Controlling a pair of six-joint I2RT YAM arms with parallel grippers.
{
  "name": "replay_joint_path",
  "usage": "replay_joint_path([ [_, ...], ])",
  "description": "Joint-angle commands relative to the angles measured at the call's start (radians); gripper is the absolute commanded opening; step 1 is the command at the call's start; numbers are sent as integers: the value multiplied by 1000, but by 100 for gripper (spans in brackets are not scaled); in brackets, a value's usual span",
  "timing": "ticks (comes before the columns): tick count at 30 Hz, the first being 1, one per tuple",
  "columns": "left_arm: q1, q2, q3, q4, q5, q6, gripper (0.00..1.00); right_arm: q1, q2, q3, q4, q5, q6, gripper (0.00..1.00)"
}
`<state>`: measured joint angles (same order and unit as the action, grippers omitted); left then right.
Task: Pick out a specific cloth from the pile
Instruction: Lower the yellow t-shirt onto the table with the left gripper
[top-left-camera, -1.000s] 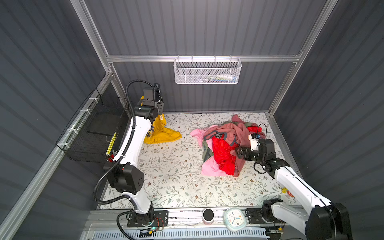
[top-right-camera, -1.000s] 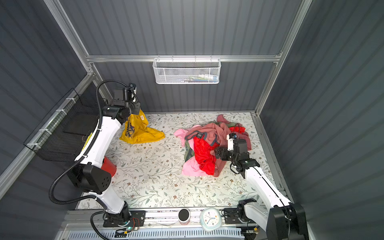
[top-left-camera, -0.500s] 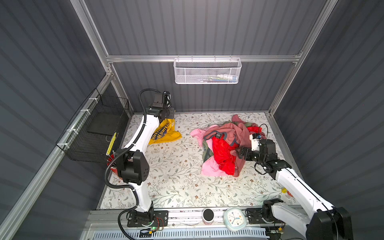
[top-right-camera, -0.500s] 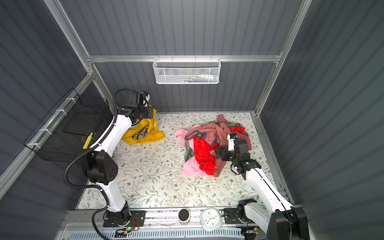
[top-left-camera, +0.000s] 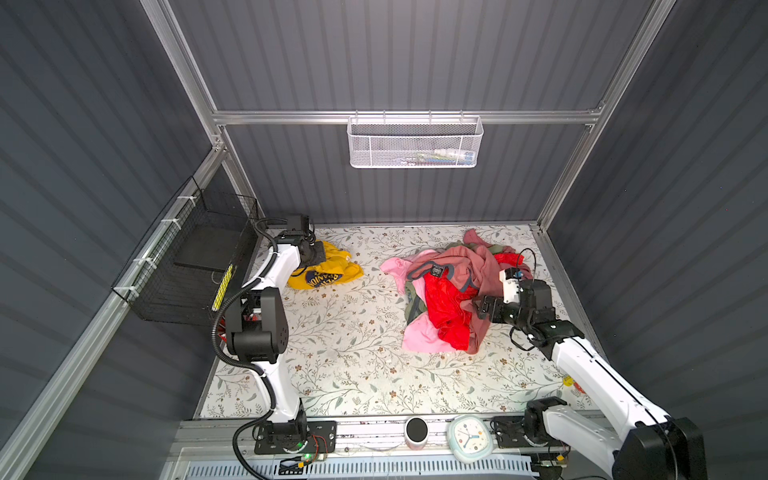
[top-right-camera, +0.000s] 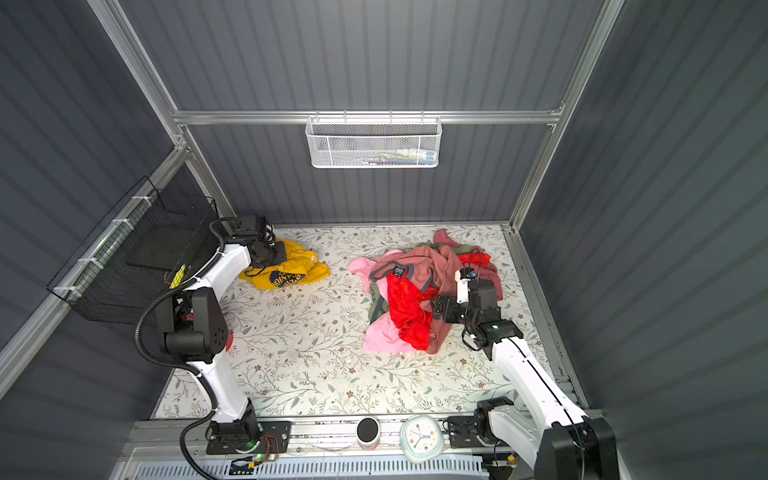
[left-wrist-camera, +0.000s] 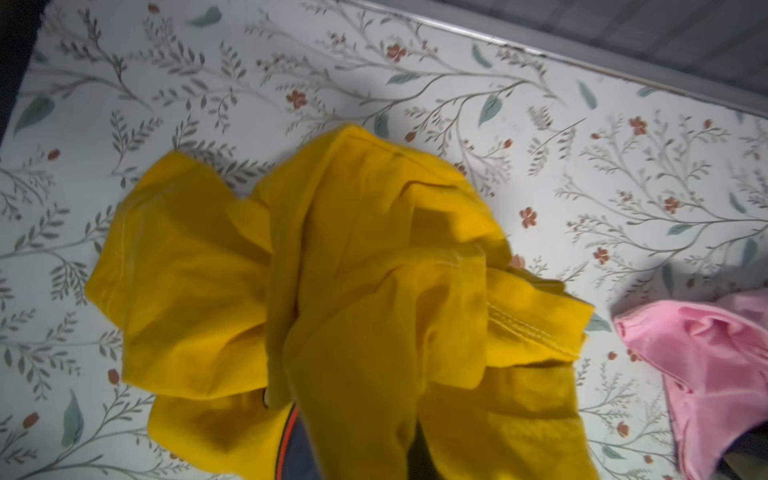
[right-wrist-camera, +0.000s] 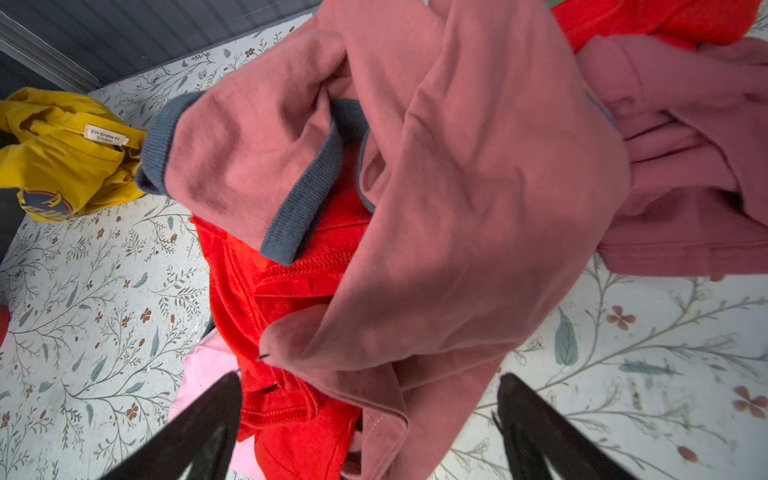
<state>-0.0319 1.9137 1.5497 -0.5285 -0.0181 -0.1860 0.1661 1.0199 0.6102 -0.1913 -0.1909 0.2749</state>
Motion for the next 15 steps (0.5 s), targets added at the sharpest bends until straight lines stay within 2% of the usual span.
replay_joint_path([
  [1, -3, 43, -13, 20, -43, -21, 0, 4, -1, 18, -10, 5, -13, 95],
  [11, -3, 169, -38, 16, -160, -8, 2, 4, -6, 15, -21, 7, -19, 95],
  [13, -3, 180, -48, 12, -161, -7, 10, 4, -4, 16, -22, 7, -19, 95],
  [15, -4, 167, -69, 20, -130, -10, 25, 5, -6, 19, -26, 9, -22, 95],
])
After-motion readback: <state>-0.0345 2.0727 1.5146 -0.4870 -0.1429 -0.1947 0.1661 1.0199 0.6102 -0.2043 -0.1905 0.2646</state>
